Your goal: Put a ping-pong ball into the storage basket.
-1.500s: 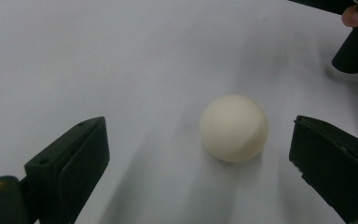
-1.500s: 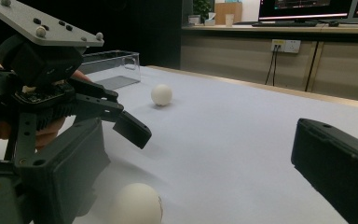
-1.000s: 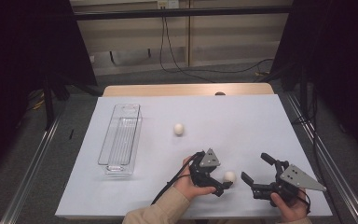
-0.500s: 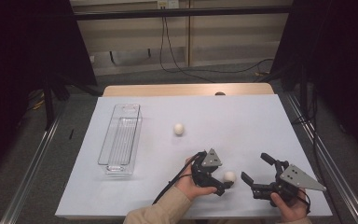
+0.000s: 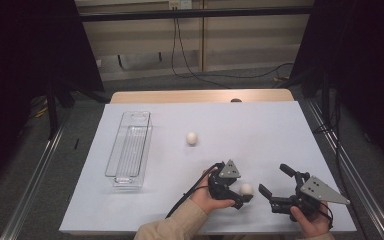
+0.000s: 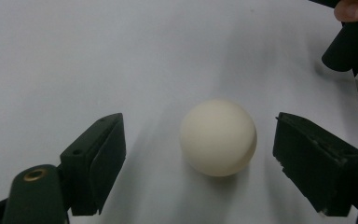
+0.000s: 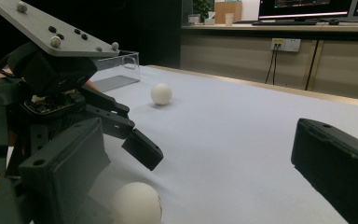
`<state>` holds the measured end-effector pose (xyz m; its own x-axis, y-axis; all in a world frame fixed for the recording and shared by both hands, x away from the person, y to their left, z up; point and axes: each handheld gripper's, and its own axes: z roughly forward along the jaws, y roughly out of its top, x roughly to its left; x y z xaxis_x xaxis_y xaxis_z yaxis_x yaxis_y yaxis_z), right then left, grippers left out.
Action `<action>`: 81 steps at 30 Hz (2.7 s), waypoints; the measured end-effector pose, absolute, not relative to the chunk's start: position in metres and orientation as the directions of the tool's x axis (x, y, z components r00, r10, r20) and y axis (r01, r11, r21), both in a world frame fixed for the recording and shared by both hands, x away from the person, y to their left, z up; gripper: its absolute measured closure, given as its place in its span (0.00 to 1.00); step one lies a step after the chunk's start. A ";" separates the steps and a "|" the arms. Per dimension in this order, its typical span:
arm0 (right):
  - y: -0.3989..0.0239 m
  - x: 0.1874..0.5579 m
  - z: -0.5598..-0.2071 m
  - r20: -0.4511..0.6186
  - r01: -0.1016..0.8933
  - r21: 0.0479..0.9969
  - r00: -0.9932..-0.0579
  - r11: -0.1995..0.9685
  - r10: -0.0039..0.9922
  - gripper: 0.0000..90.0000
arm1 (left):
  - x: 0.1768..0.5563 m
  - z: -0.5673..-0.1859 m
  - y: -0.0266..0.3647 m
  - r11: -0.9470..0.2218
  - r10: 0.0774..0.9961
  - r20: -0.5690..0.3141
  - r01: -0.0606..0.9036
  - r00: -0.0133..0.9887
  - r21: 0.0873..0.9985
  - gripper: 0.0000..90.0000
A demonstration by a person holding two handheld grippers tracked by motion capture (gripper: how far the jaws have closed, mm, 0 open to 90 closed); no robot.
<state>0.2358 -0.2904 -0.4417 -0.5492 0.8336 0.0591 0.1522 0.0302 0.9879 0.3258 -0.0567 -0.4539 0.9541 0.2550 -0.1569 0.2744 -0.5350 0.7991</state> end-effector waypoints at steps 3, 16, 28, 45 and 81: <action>-0.290 0.236 -0.442 0.060 0.154 0.988 -0.550 0.030 0.833 0.03 | 0.326 -0.454 -0.058 -0.539 0.249 -0.163 0.276 0.955 0.796 0.21; -0.290 0.236 -0.442 0.057 0.154 0.988 -0.550 0.033 0.833 0.03 | 0.325 -0.455 -0.062 -0.560 0.242 -0.150 0.264 0.959 0.785 0.31; -0.290 0.236 -0.442 0.057 0.152 0.988 -0.550 0.033 0.833 0.03 | 0.325 -0.456 -0.069 -0.586 0.215 -0.141 0.243 0.966 0.773 0.39; -0.291 0.236 -0.442 0.053 0.150 0.988 -0.548 0.035 0.835 0.03 | 0.324 -0.458 -0.072 -0.604 0.221 -0.161 0.264 0.962 0.752 0.53; -0.290 0.235 -0.441 0.049 0.147 0.988 -0.554 0.040 0.831 0.03 | 0.332 -0.442 -0.049 -0.560 0.263 -0.222 0.336 0.939 0.757 0.56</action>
<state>0.2350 -0.2901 -0.4413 -0.5537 0.8313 0.0488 0.1470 0.0399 0.9883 0.3318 -0.0489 -0.4424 0.9388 0.2632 -0.2222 0.3363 -0.5600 0.7572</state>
